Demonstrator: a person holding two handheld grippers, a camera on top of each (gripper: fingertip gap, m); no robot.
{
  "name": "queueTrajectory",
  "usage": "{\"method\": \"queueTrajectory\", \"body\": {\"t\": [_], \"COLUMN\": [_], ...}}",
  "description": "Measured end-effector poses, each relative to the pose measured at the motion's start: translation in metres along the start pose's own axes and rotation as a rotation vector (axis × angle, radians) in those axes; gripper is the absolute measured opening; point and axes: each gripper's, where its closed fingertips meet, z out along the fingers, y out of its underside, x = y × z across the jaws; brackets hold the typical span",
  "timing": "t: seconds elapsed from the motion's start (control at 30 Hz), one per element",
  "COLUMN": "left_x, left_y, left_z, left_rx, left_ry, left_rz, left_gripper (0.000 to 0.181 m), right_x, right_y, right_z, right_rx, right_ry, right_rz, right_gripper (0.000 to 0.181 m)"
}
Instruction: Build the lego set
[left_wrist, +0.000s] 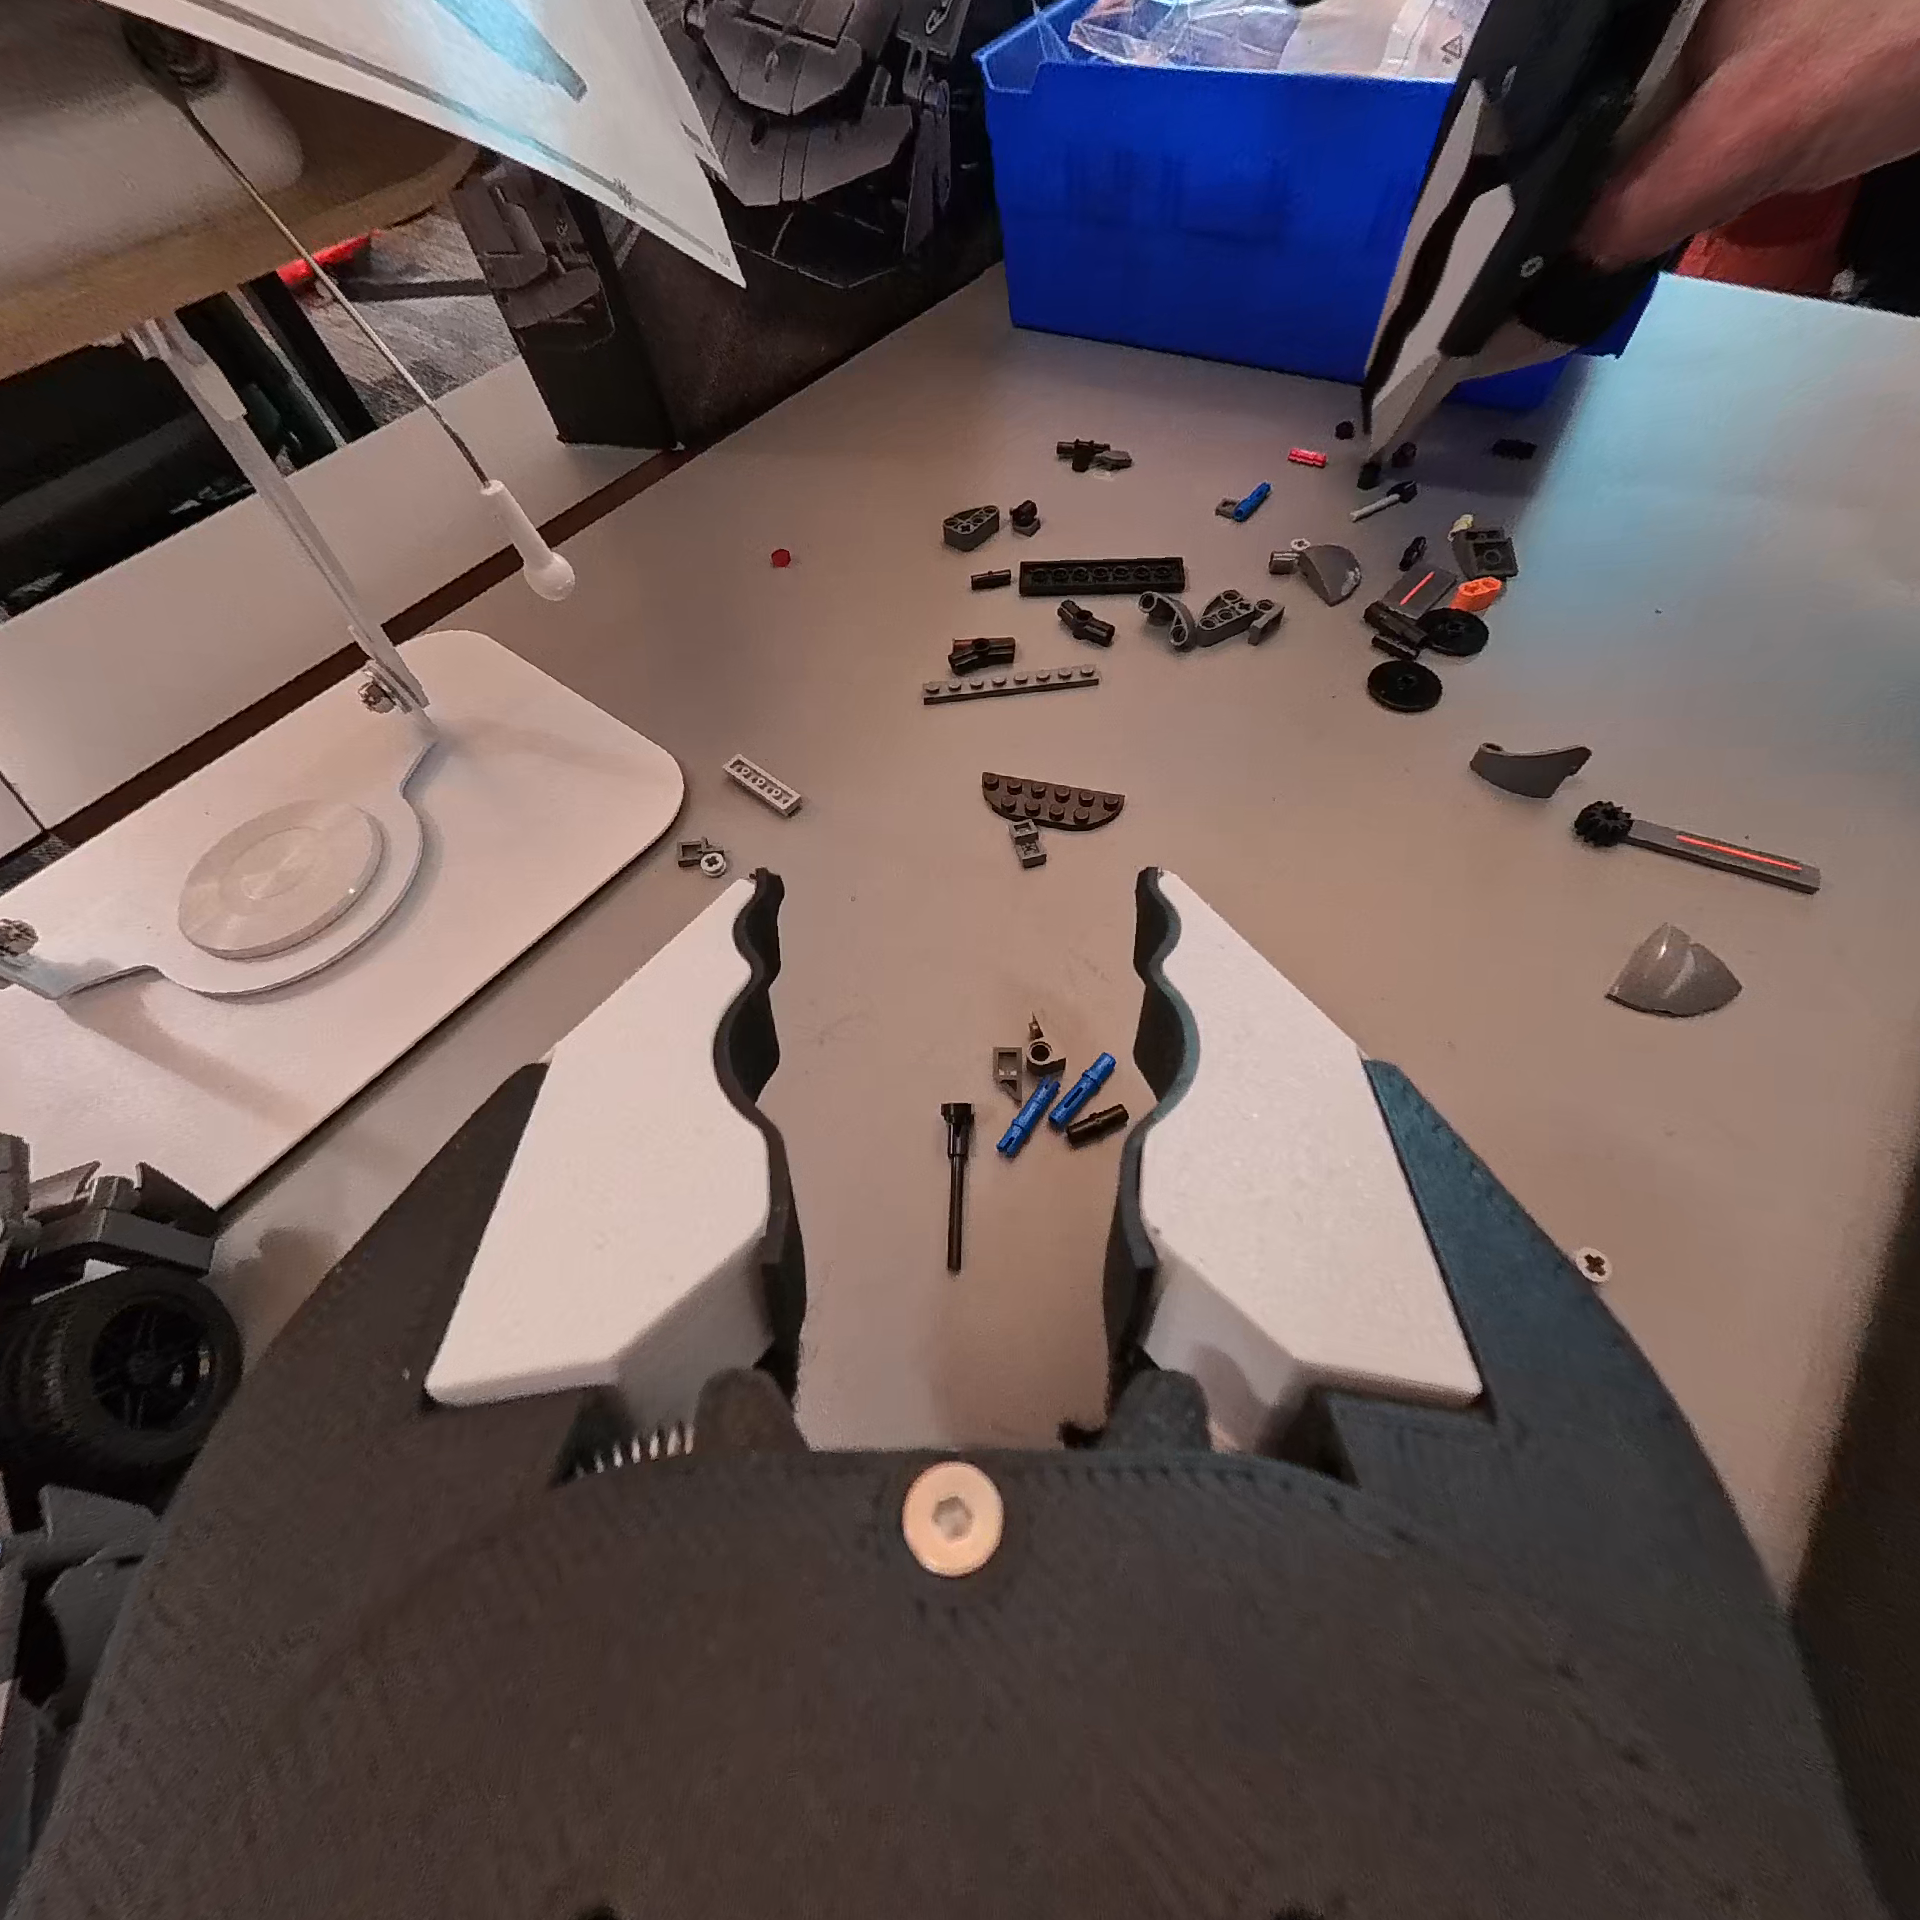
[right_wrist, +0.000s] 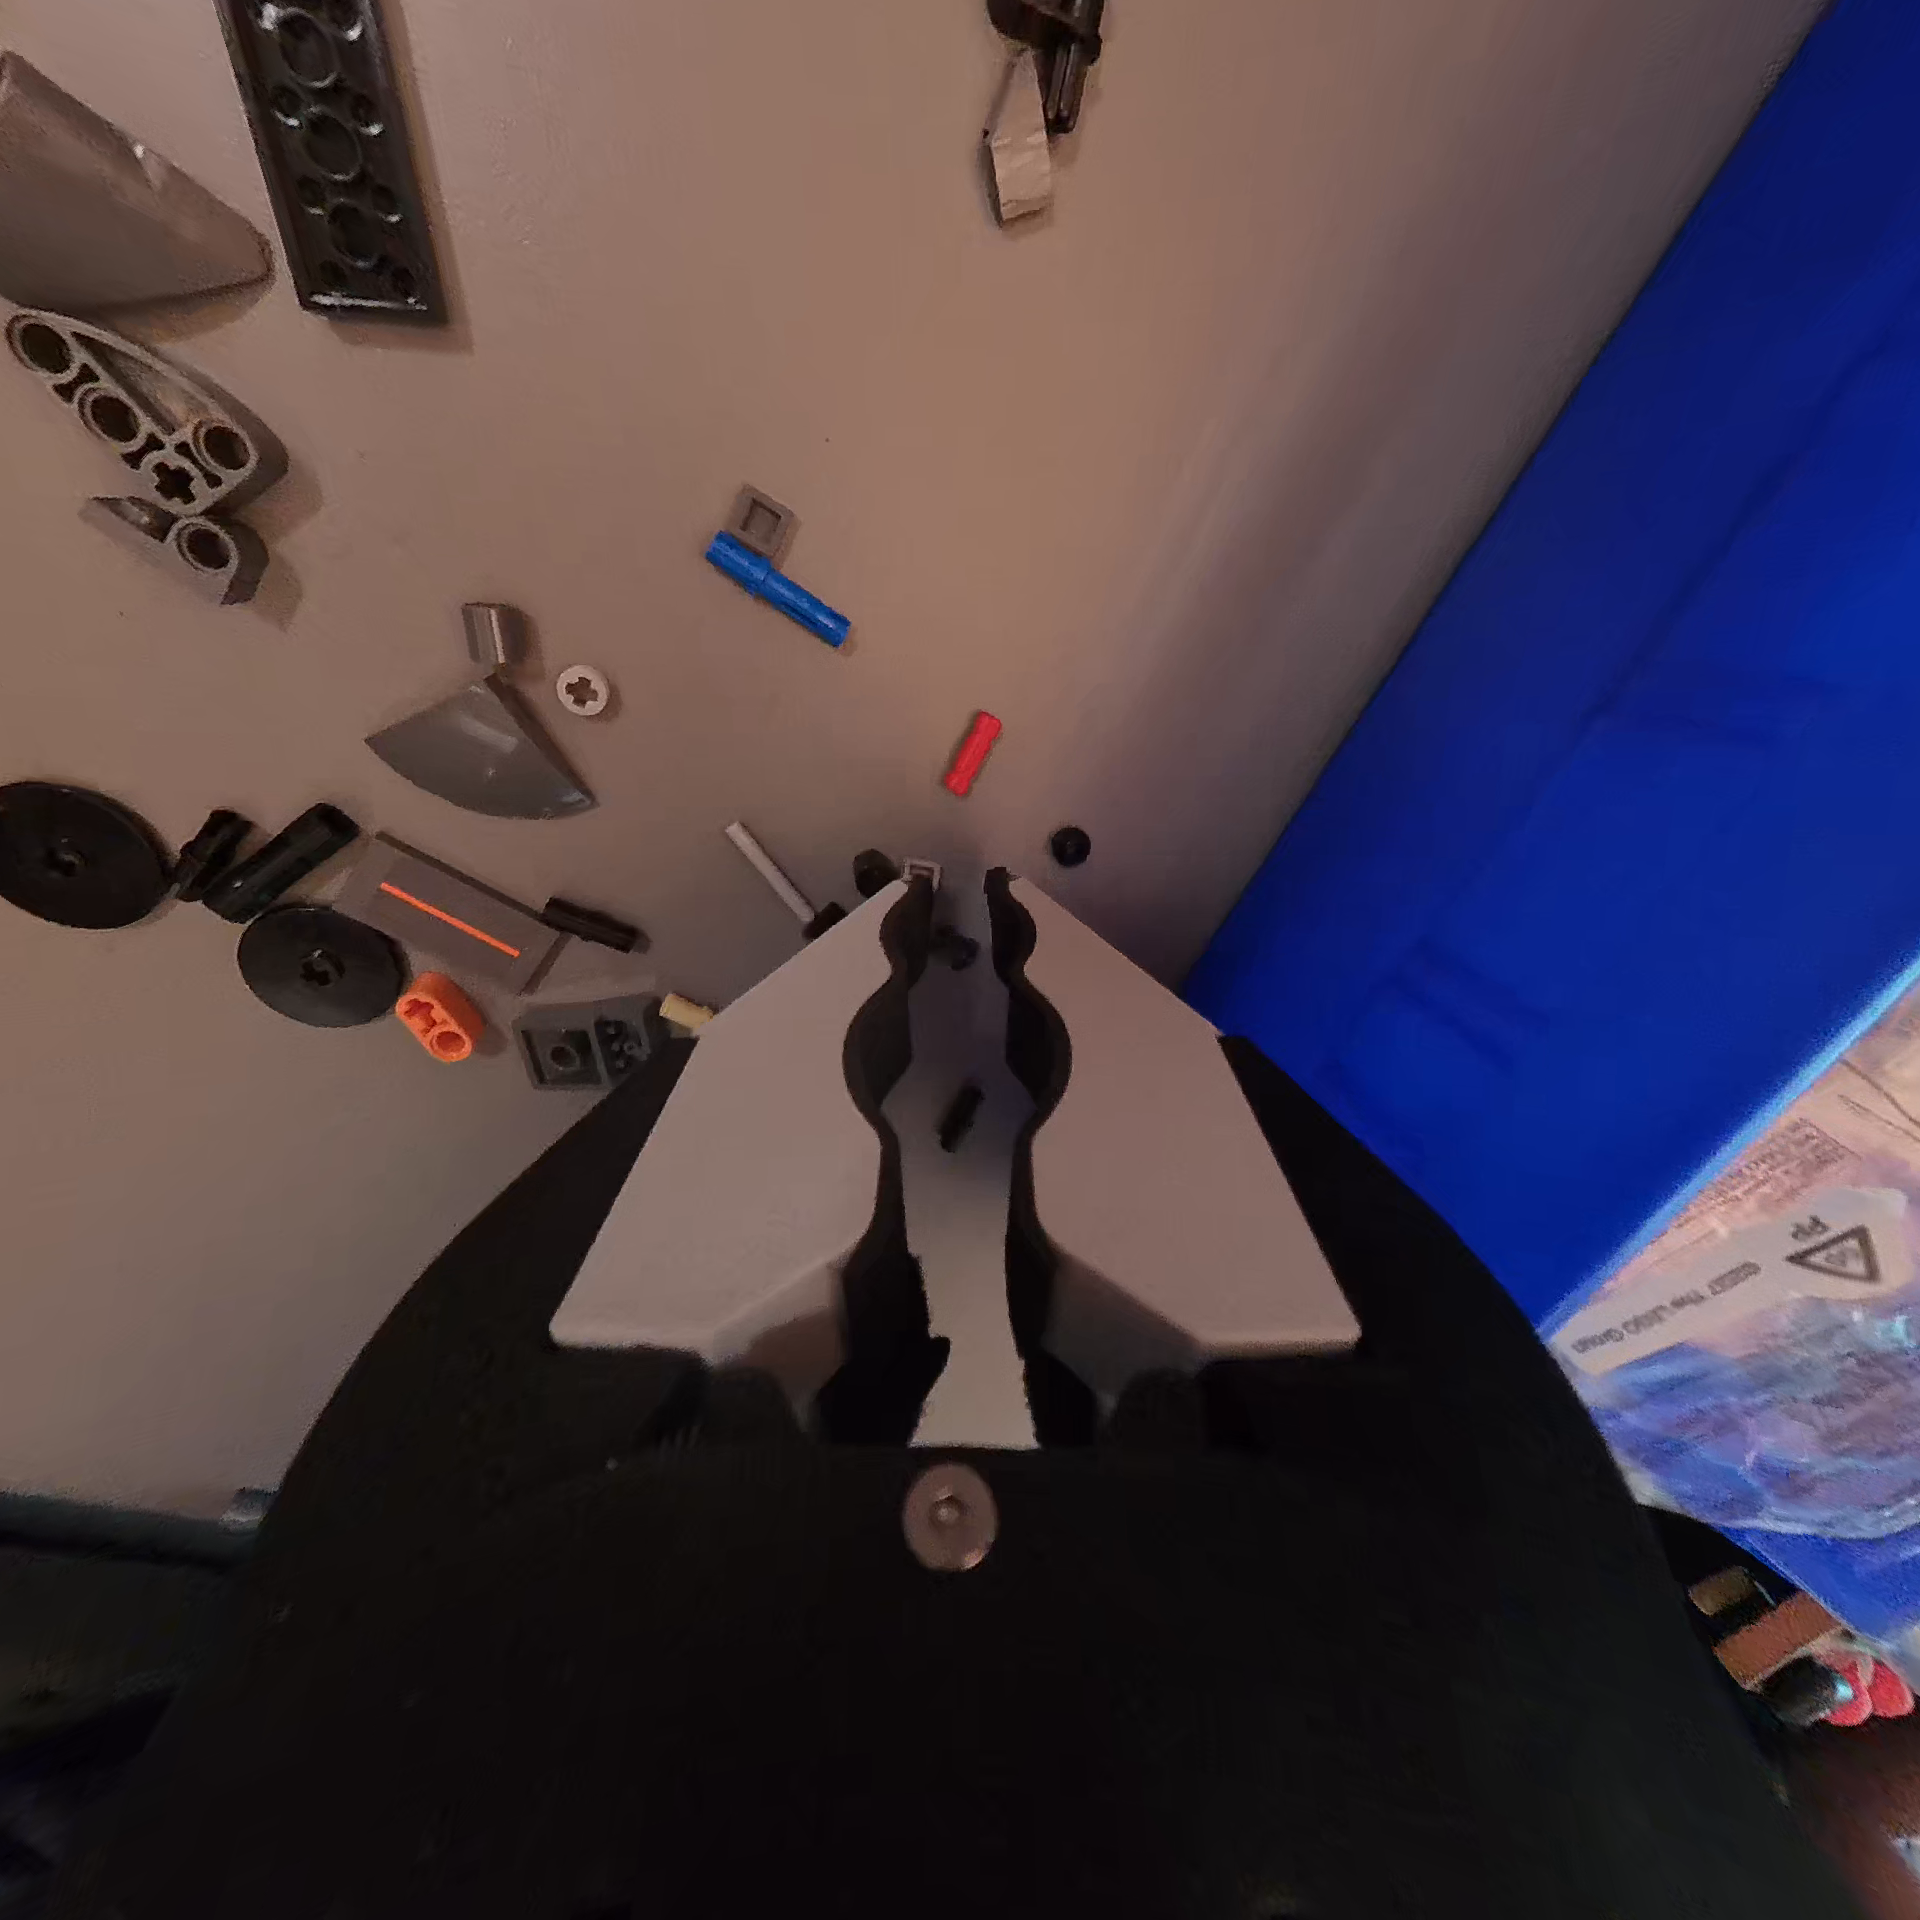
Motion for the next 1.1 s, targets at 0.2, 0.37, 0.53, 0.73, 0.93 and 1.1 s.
{"method": "queueTrajectory", "body": {"t": [0.2,0.37,0.53,0.73,0.93,1.1], "left_x": [0.0002,0.0005,0.0009,0.0028,0.0049,0.0057], "left_y": [-0.0001,0.0006,0.0012,0.0018,0.0031,0.0038], "left_z": [0.0000,0.0005,0.0012,0.0019,0.0031,0.0036], "left_rx": [0.000,-0.004,-0.007,-0.013,-0.021,-0.025], "left_ry": [0.002,0.003,0.007,0.015,0.024,0.028], "left_rz": [0.001,0.002,0.002,0.004,0.006,0.007], "left_gripper": [0.067,0.067,0.067,0.067,0.067,0.067], "right_x": [-0.0013,-0.0014,-0.0049,-0.0057,-0.0088,-0.0088], "right_y": [0.0028,0.0008,0.0019,0.0009,-0.0010,-0.0022], "right_z": [0.0007,0.0005,0.0028,0.0041,0.0054,0.0057], "right_rx": [-0.016,-0.009,-0.016,-0.019,-0.022,-0.019], "right_ry": [0.002,0.008,-0.009,-0.010,-0.021,-0.023], "right_rz": [-0.015,-0.020,-0.028,-0.032,-0.036,-0.032], "right_gripper": [0.010,0.013,0.015,0.015,0.007,0.006]}}
